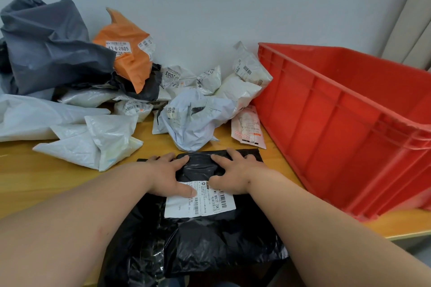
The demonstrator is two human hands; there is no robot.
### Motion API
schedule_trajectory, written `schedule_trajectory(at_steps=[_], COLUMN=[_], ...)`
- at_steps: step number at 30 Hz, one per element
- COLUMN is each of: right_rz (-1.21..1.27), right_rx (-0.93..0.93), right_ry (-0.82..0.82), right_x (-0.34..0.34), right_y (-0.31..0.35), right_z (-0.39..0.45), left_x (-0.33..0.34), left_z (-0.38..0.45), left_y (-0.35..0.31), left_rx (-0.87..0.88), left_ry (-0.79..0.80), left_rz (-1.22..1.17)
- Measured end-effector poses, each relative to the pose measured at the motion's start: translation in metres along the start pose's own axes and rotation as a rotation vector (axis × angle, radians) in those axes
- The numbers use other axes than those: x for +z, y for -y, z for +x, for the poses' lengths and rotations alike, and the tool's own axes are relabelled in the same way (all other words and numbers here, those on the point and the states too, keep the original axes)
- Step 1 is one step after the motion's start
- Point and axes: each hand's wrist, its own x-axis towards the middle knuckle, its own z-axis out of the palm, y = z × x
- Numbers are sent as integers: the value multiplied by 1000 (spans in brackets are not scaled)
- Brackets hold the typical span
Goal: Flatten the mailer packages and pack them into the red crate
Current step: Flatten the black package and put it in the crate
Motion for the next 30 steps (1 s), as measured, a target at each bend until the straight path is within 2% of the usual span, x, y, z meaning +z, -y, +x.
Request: schedule_trajectory(at_steps=[5,10,14,16,19,24,30], right_rz=[59,75,-31,-133,-166,-116,-139], right_rx=[109,108,124,99,-58,-74,-58], right_ry=[-28,-46,-60,-125,-261,-104,-99], right_x=[8,18,16,16,20,29,34], right_y=[-21,-24,-22,-19,-7,1,3], right_z=[-1,1,0,-2,-6,-8,-5], left_x=[2,12,20,25,25,25,33], left_z=[-3,-2,-6,-11,-18,-21,-18], left_y=[0,-1,3,2,-5,-9,-9], left_rx=[-11,-24,-47,-55,0,19,11], left_ry=[-21,-40,-99,-172,-293,-157,-133], left_rz=[-26,-15,-62,-28,60,34,65])
